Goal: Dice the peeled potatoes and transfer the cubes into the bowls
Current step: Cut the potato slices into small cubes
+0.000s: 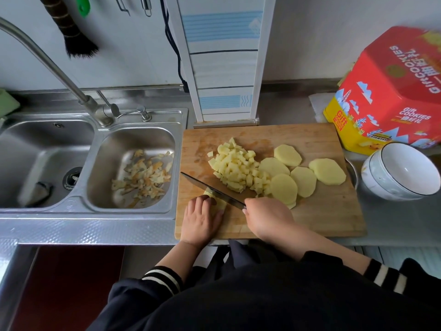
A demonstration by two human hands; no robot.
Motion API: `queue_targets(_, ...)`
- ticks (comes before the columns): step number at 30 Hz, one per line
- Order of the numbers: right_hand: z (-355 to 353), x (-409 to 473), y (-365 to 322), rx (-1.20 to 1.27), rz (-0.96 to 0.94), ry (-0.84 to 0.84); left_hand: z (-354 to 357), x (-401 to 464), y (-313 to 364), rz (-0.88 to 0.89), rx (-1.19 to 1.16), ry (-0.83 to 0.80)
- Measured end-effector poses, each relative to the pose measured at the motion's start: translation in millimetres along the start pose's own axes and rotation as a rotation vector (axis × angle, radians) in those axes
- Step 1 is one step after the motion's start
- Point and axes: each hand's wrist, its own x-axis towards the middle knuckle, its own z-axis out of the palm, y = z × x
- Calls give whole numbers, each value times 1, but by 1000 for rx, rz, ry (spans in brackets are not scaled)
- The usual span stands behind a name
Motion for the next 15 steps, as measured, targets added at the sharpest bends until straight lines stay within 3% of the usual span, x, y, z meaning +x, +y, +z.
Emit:
queue_targets(7,8,13,-7,-17,42,-63,-2,1,1,3,12,14)
queue_targets(15,3,20,13,260,139,-36,-4,1,3,13,-7,16)
